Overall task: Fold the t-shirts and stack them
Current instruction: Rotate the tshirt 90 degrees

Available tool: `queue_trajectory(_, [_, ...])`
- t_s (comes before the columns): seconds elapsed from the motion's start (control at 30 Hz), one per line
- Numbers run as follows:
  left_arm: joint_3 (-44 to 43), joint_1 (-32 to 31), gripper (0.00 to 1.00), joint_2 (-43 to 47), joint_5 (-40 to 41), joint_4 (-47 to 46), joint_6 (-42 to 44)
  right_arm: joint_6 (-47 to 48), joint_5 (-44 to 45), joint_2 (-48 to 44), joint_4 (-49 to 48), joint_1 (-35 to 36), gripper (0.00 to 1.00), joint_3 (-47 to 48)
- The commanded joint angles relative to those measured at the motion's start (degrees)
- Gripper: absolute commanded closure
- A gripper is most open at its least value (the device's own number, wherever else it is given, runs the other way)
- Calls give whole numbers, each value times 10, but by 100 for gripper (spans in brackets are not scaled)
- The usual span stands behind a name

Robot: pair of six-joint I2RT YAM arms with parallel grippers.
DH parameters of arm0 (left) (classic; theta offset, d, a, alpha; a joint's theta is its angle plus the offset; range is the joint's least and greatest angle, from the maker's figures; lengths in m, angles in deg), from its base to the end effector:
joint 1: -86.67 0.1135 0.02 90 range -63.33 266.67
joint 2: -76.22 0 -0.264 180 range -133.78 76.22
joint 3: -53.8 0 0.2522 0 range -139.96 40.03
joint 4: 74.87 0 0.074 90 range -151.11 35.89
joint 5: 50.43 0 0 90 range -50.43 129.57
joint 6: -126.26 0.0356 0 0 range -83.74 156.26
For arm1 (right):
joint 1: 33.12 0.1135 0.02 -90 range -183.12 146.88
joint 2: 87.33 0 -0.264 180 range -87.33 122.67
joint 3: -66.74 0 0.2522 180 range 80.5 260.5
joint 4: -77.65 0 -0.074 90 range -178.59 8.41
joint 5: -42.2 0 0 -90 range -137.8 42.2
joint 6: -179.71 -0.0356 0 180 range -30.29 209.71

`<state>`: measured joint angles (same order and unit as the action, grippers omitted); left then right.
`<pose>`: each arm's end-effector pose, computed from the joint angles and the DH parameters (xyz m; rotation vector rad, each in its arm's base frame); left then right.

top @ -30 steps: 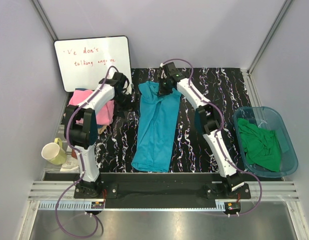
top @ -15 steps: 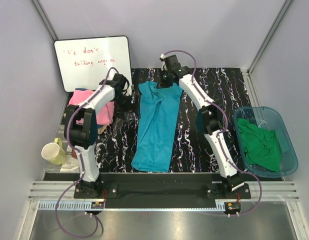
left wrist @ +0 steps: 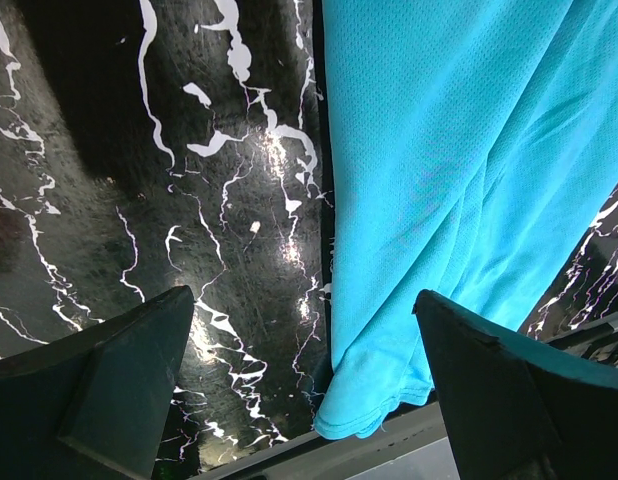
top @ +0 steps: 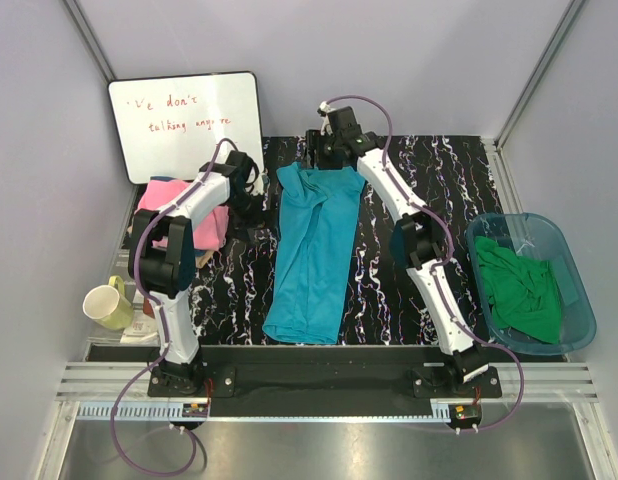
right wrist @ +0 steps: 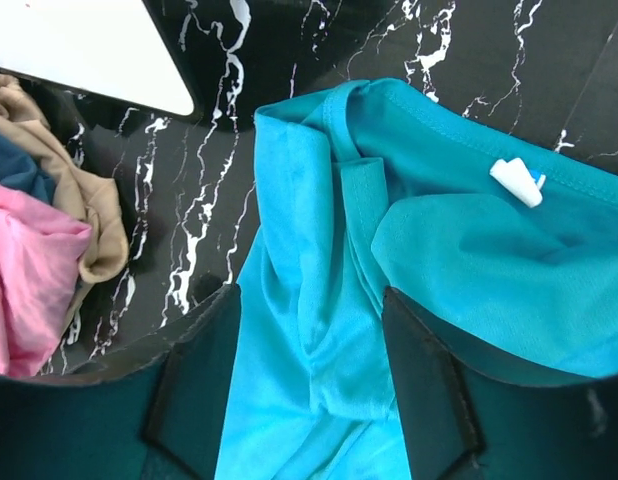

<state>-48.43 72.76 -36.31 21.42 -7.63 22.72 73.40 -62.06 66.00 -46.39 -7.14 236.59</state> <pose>0.3784 -0.1051 0.2070 0.0612 2.9590 -0.5358 0.5189 0.2626 0.2348 -0.3319 2.2990 0.6656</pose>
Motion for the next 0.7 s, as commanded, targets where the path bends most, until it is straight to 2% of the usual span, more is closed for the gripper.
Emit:
queue_trajectory(0.0, [0, 1, 1, 30, -16, -8, -1, -8, -14, 22, -26, 7, 36, 21])
queue_trajectory(0.17, [6, 1, 1, 34, -14, -8, 0, -17, -29, 37, -33, 10, 42, 20])
queue_trajectory(0.67, [8, 1, 1, 34, -14, -4, 1, -42, -49, 60, -45, 15, 46, 11])
